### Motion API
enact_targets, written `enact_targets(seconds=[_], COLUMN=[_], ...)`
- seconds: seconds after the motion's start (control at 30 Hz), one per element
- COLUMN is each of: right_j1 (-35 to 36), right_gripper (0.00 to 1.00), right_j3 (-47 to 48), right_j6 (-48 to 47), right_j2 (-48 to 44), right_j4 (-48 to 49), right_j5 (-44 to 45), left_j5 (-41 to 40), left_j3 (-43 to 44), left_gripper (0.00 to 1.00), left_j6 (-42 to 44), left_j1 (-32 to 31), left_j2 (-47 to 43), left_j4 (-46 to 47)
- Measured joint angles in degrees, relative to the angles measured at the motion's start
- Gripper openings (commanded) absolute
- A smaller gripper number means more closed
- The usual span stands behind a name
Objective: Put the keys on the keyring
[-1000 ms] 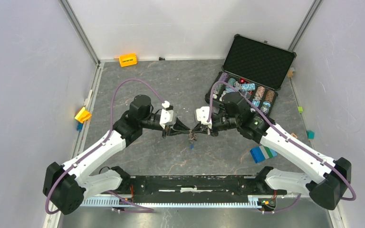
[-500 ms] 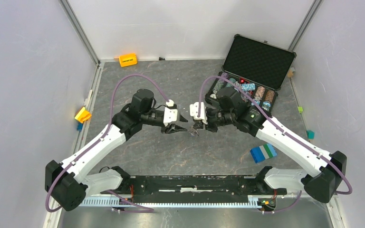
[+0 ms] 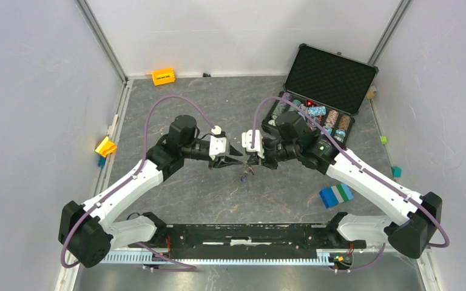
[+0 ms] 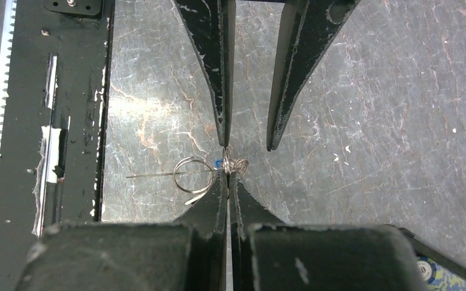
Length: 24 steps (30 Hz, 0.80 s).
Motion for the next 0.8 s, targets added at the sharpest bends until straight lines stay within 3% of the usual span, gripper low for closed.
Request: enact_targets(seconds=[0.8], right_j1=[0.0], right_gripper=[0.00], right_j3=[-3.1], right_j6=[1.3], right_j2=[-1.5], right_j4=[3.2], right_j5=[0.0], left_j5=[3.7], left_j3=[-2.9], left_gripper=[0.38], left_j6=[-1.4], left_j1=[0.9], left_j2=[-2.3], left_j4=[3.1])
